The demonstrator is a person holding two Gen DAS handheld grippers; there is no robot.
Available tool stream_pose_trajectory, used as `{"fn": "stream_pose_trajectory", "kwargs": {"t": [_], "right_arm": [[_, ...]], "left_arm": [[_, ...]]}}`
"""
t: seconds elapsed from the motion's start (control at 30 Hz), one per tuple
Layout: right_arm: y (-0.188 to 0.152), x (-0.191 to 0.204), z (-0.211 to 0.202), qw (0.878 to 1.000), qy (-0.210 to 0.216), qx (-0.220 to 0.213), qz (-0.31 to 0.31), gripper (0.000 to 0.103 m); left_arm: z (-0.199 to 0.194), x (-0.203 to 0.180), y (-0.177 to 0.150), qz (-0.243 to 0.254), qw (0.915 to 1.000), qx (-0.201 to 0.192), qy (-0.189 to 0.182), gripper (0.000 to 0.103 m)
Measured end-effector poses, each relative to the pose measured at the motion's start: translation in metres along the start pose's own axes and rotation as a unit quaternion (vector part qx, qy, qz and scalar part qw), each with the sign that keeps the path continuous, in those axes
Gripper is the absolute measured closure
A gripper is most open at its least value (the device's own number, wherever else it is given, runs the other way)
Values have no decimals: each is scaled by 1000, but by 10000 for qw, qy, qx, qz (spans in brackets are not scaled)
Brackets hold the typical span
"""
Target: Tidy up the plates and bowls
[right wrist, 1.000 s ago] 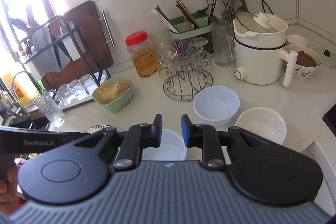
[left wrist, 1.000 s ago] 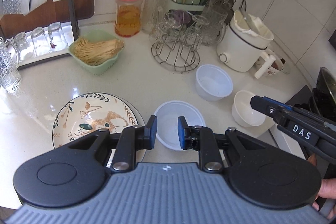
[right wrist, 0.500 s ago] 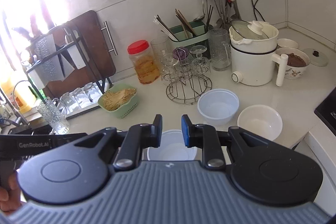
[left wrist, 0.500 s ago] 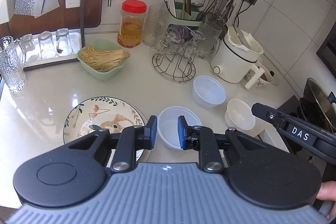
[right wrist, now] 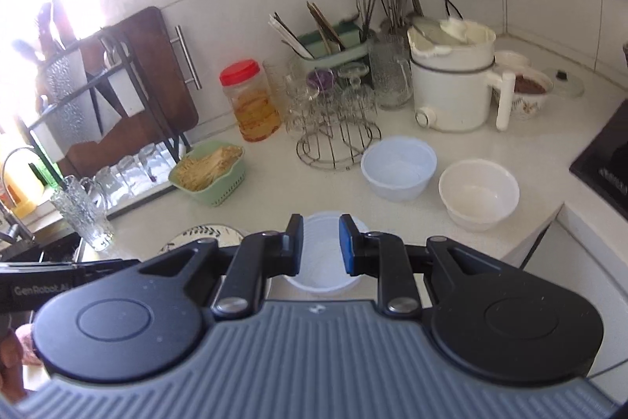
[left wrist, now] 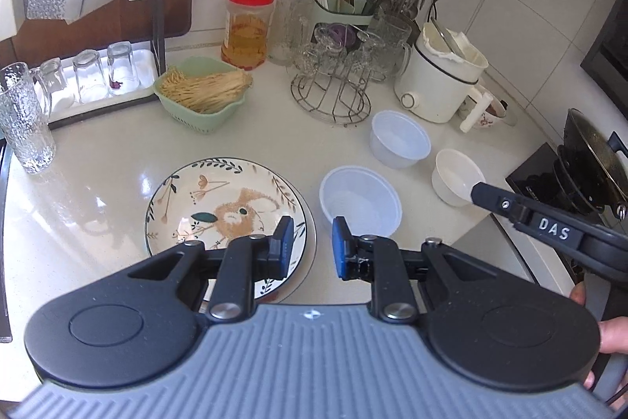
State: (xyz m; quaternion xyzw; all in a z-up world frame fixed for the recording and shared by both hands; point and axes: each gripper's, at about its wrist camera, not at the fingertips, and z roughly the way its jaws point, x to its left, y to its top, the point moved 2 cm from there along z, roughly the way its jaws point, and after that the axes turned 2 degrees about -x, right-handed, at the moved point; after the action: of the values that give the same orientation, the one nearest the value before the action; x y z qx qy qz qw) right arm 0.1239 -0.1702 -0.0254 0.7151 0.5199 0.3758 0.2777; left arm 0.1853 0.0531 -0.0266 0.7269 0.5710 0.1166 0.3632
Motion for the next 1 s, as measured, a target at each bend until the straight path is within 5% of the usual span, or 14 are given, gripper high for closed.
{"fn": "stream_pose_trajectory", "kwargs": {"t": [0.77, 1.0], "right_arm": [[5, -1, 19, 9982, -568, 162, 118, 79], [18, -22, 26, 9974, -679, 90, 235, 29]], "left_arm": [[58, 2, 24, 165, 9972, 343, -651, 78], [88, -20, 40, 233, 9953, 443, -833, 73]]}}
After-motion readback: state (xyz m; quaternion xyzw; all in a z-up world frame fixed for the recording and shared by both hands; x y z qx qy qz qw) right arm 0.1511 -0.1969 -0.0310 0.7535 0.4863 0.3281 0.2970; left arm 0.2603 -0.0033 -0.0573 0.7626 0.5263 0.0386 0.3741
